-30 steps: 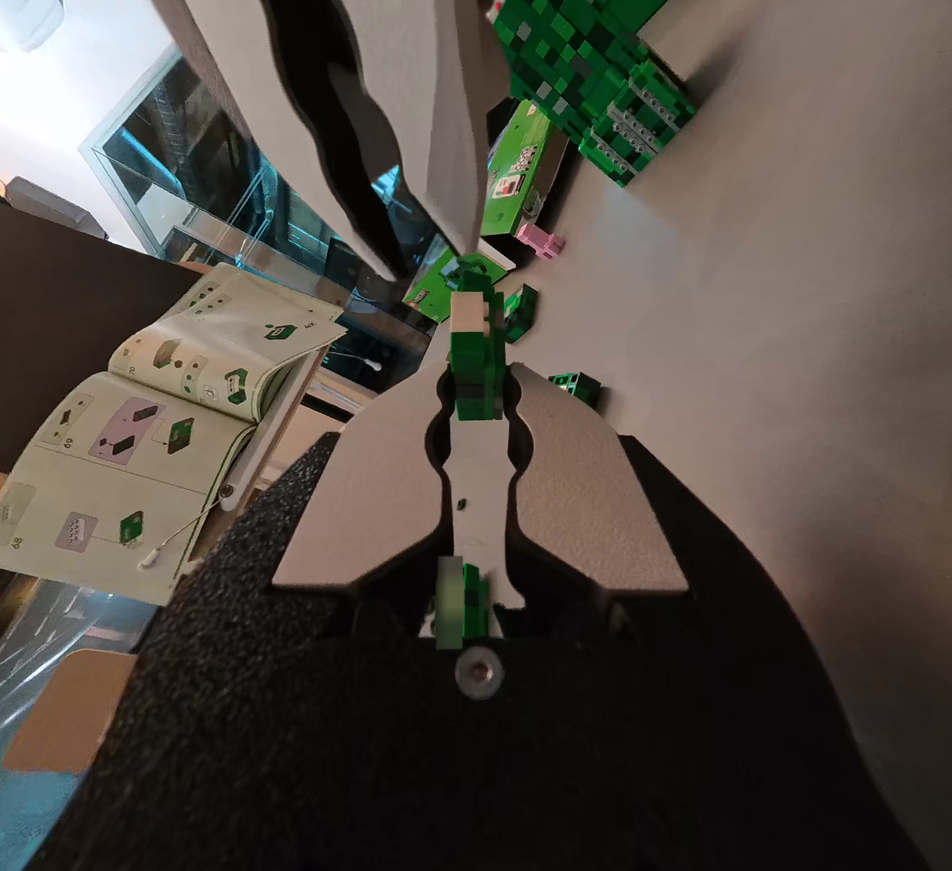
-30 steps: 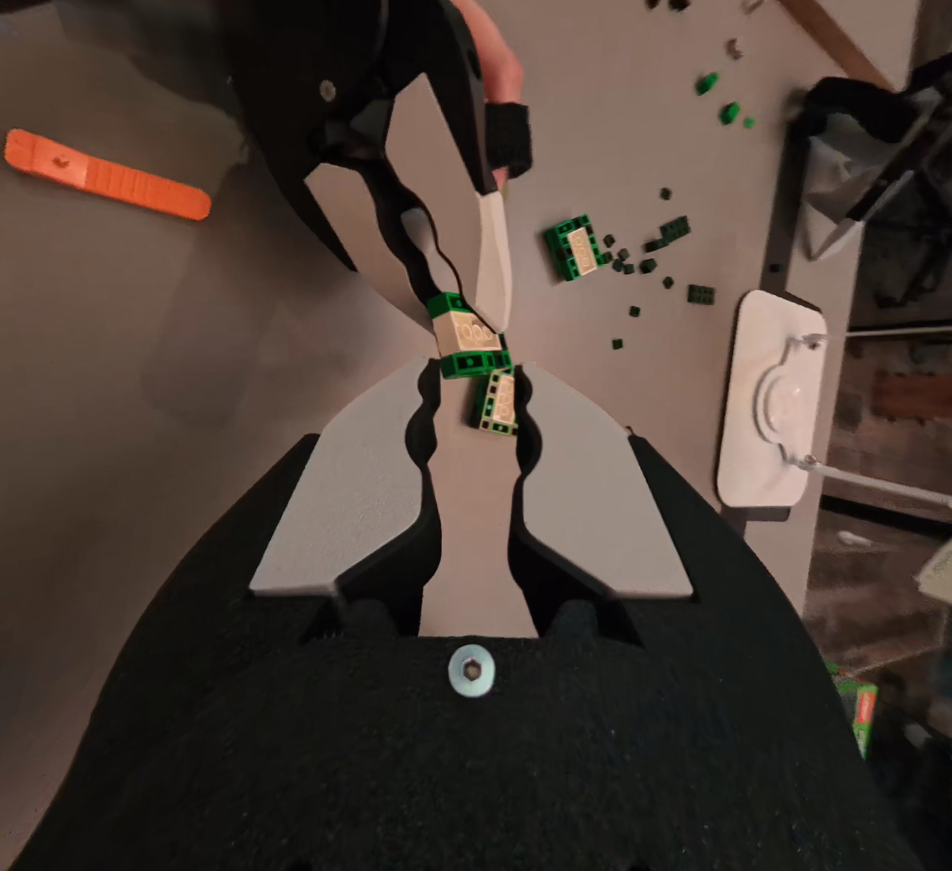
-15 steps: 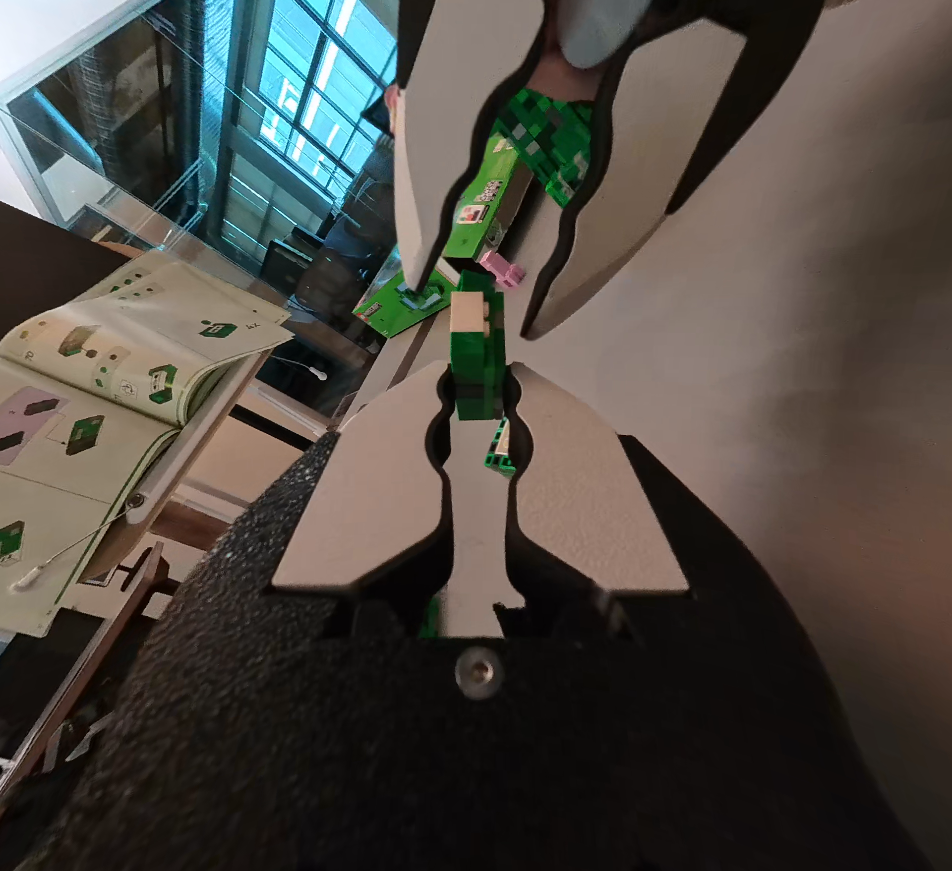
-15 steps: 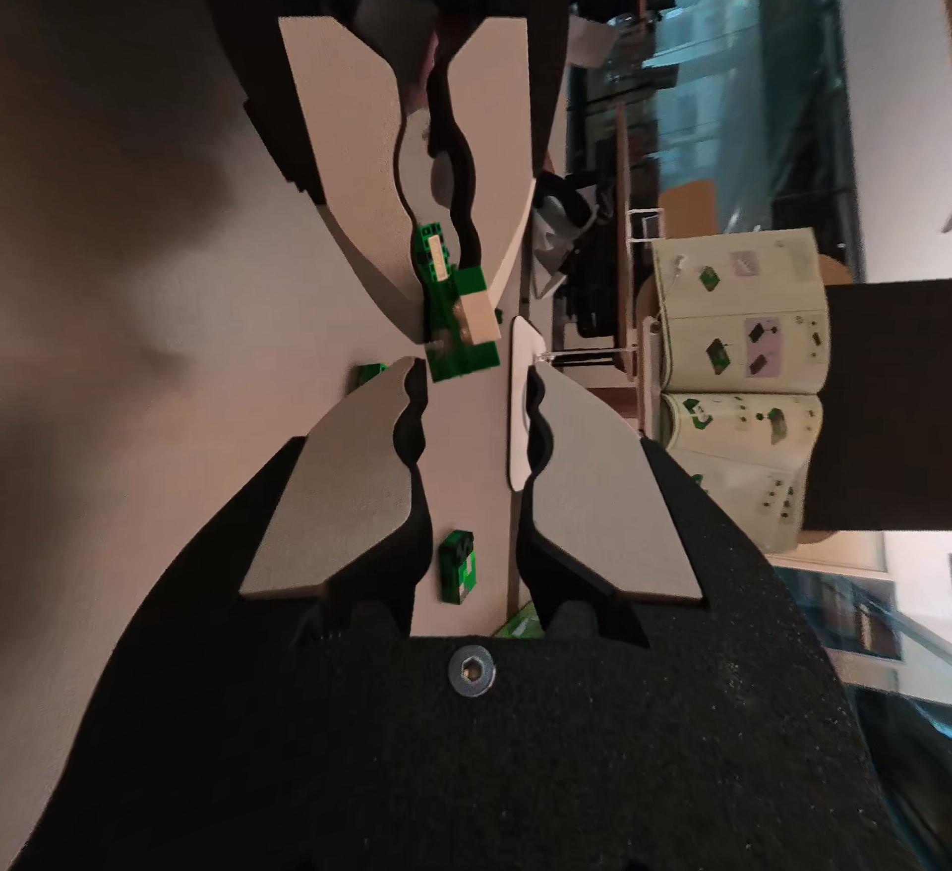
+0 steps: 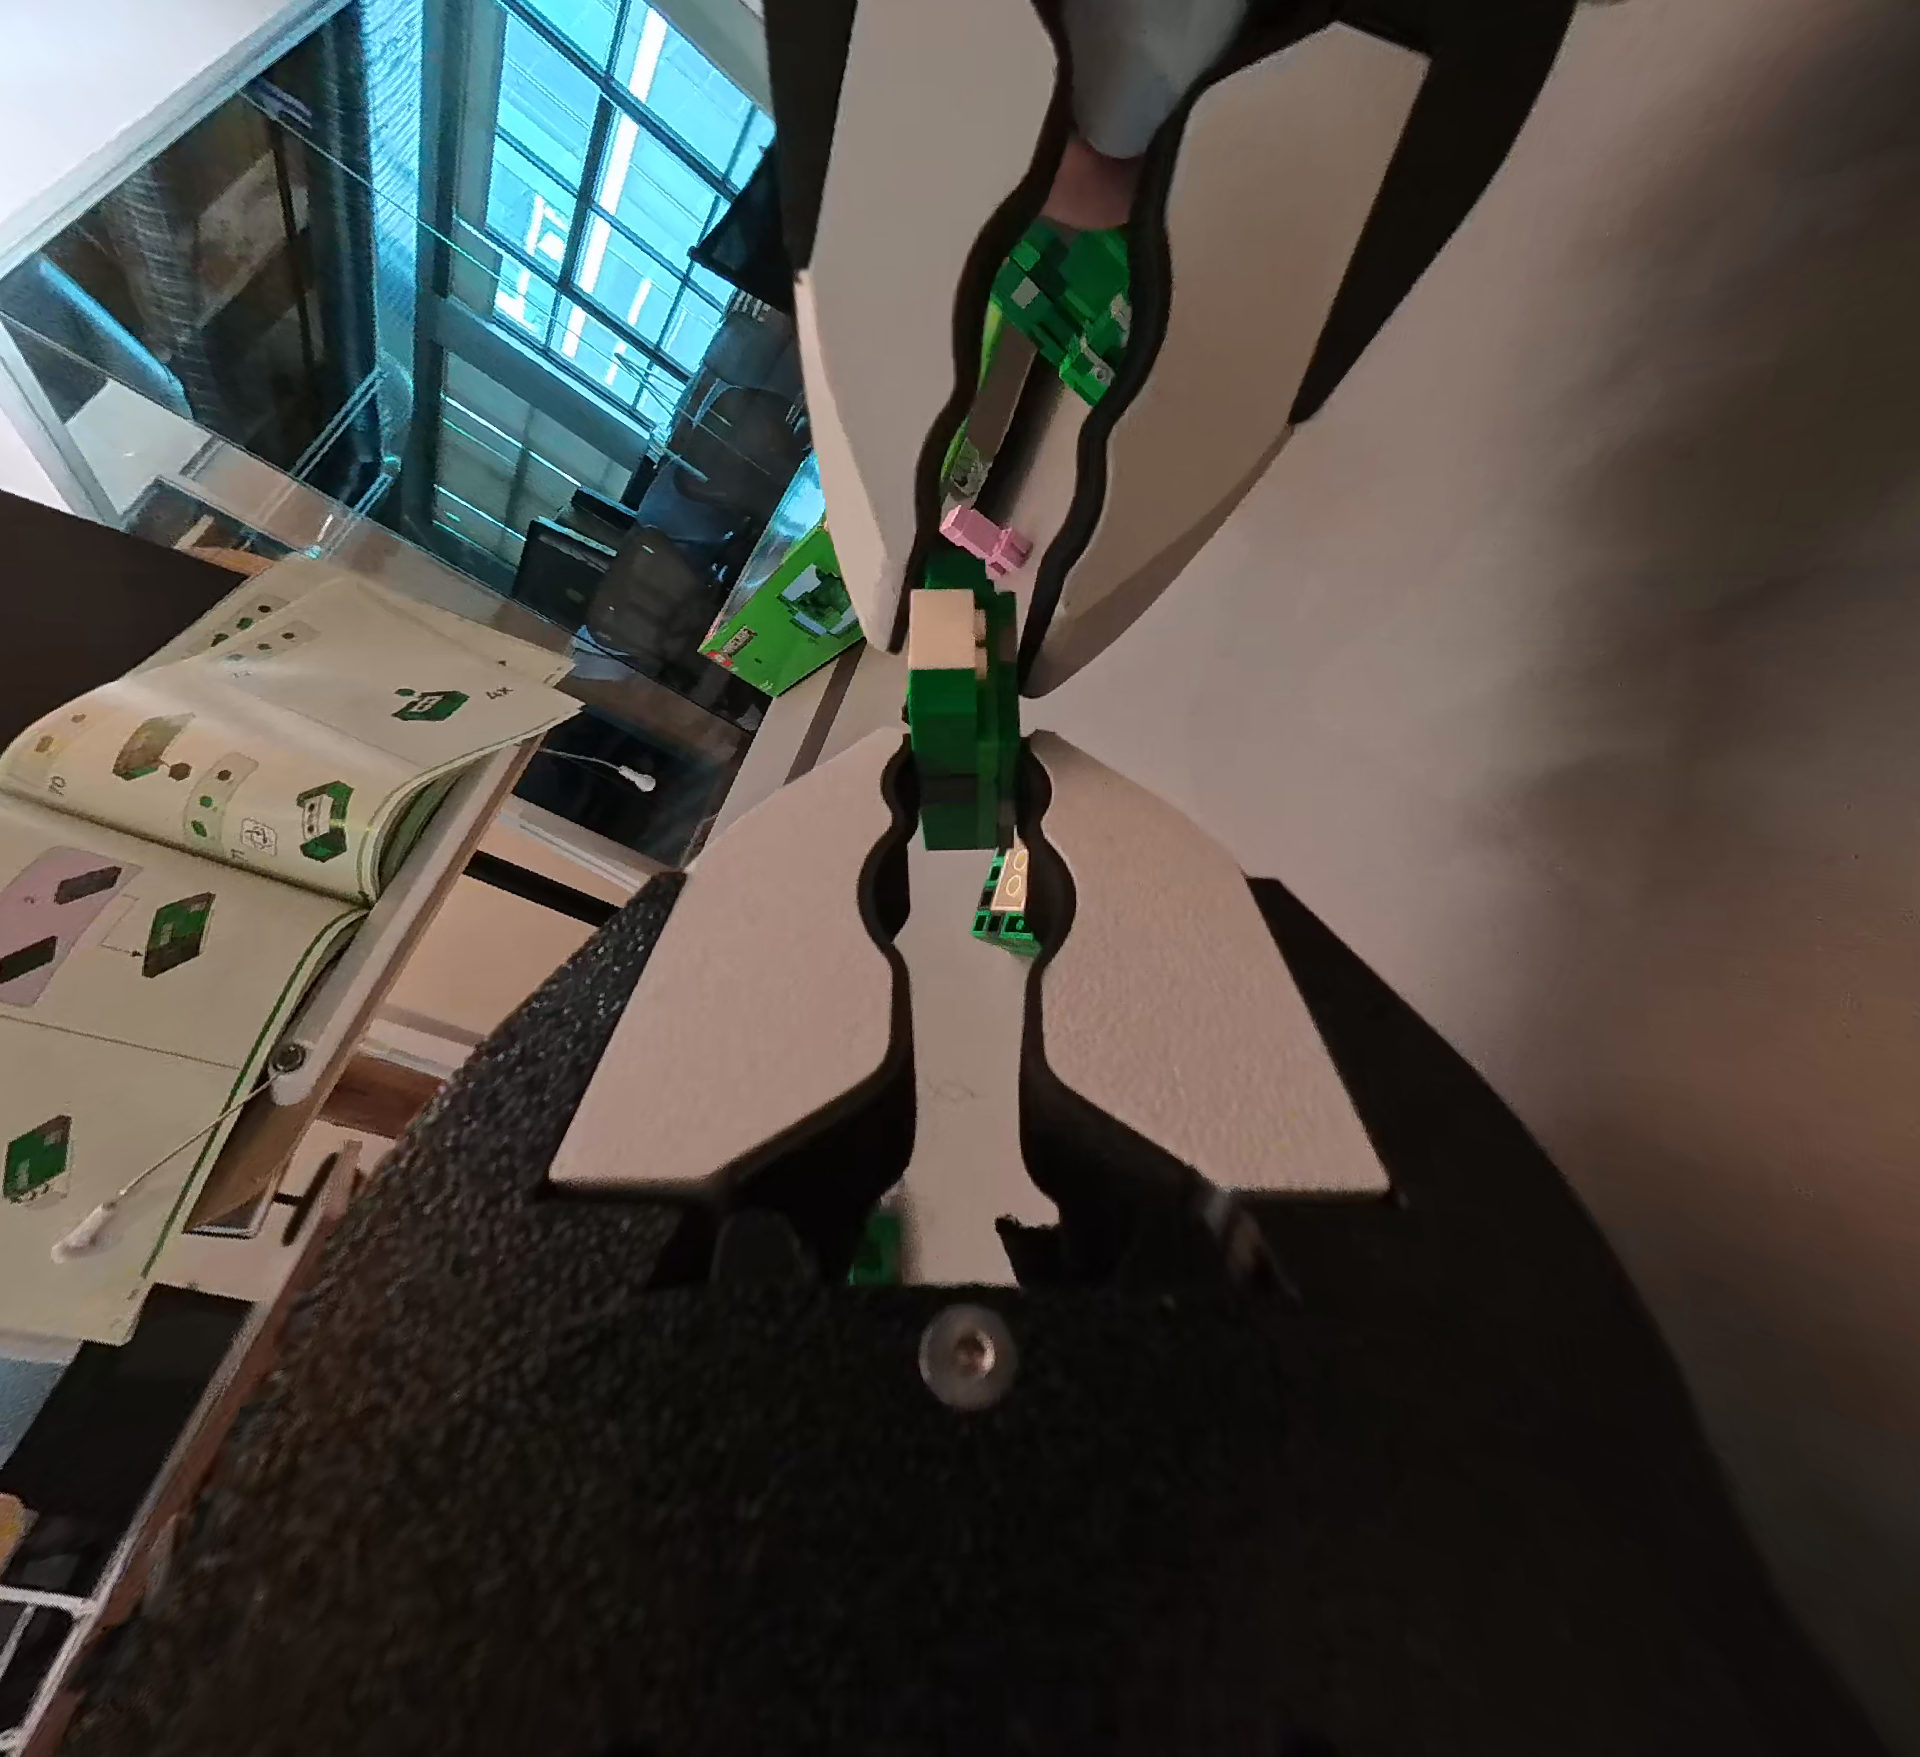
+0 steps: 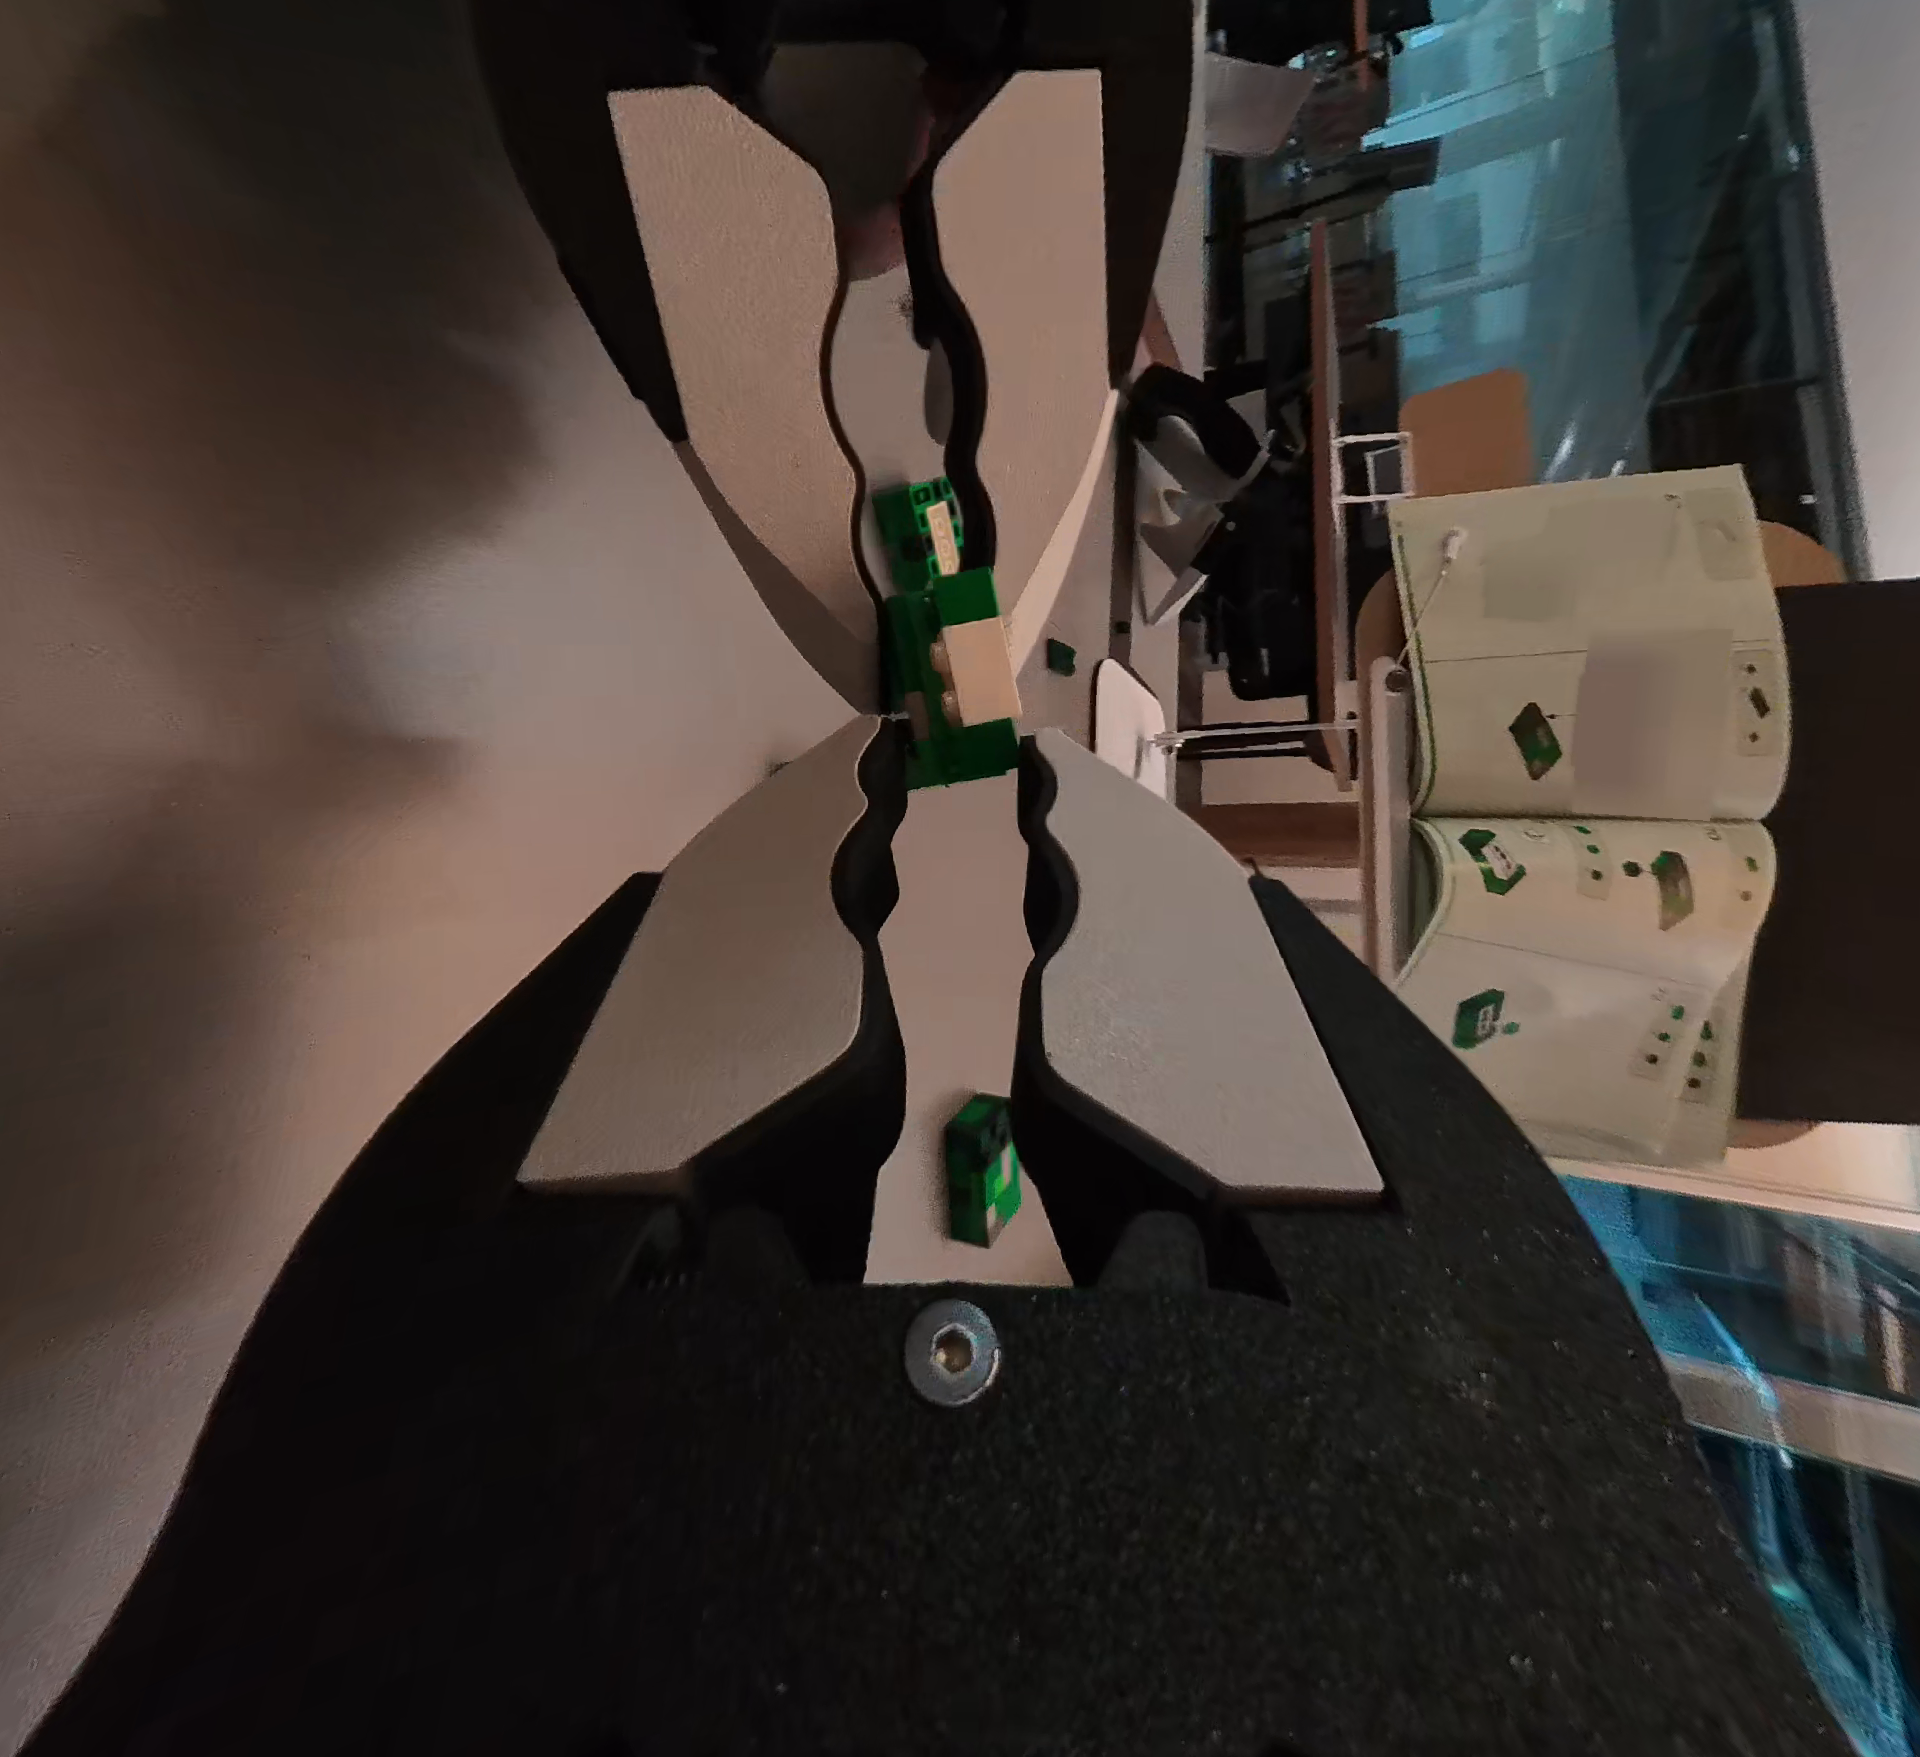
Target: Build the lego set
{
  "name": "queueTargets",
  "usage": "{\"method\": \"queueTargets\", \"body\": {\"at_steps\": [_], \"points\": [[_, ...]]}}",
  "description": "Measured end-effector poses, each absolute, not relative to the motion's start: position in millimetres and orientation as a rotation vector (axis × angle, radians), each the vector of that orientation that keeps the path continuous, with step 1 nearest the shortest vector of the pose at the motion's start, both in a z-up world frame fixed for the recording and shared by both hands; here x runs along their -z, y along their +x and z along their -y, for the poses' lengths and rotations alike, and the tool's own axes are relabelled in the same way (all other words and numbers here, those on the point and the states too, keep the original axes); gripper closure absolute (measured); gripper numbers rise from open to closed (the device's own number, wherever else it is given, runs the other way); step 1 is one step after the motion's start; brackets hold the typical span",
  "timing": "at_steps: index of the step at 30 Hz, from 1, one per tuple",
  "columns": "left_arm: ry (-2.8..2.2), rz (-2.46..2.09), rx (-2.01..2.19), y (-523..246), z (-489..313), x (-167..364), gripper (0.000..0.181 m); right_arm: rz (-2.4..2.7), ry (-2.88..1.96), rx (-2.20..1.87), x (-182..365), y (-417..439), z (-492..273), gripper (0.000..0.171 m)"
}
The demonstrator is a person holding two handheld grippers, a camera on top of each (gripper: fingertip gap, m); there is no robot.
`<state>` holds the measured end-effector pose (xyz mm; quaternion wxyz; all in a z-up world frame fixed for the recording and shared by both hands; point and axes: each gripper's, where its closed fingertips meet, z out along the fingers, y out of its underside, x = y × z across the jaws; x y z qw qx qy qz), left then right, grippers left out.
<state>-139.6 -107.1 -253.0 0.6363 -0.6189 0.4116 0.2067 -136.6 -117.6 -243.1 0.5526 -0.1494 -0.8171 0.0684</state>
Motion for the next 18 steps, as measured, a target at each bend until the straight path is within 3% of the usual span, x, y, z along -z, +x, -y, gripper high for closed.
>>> {"method": "queueTargets", "body": {"at_steps": [18], "points": [[-1.278,-1.046,-0.636,-131.1,117.9,244.7,0.164,2.008,-0.397,-0.298,240.8,-129.4,122.5,0.152]]}}
